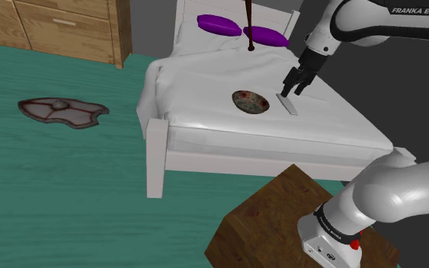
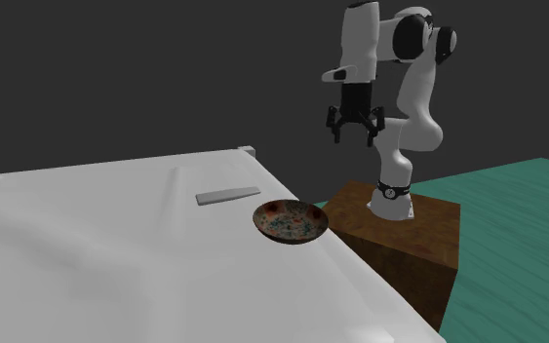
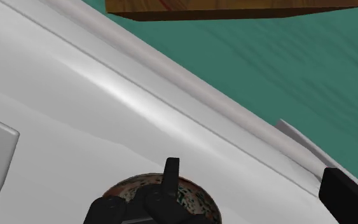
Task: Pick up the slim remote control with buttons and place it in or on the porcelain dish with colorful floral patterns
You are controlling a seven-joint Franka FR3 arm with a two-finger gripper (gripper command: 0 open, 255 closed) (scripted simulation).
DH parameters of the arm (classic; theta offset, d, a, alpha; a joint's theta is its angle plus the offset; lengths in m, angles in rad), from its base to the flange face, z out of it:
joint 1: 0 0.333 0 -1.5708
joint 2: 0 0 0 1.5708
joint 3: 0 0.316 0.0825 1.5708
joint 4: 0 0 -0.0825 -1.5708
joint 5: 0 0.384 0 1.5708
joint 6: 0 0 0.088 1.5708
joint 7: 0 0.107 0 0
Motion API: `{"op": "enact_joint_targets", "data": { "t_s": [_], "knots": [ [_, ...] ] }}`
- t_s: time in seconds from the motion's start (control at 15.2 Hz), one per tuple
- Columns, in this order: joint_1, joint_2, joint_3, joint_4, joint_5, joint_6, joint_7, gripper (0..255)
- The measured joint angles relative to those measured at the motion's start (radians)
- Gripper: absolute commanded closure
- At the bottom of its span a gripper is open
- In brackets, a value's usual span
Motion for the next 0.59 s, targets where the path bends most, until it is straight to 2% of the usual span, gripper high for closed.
{"op": "enact_joint_targets", "data": {
  "t_s": [0.59],
  "knots": [
    [-0.065, 0.272, -0.11, 0.113, -0.014, 0.151, -0.025, 0]
  ]
}}
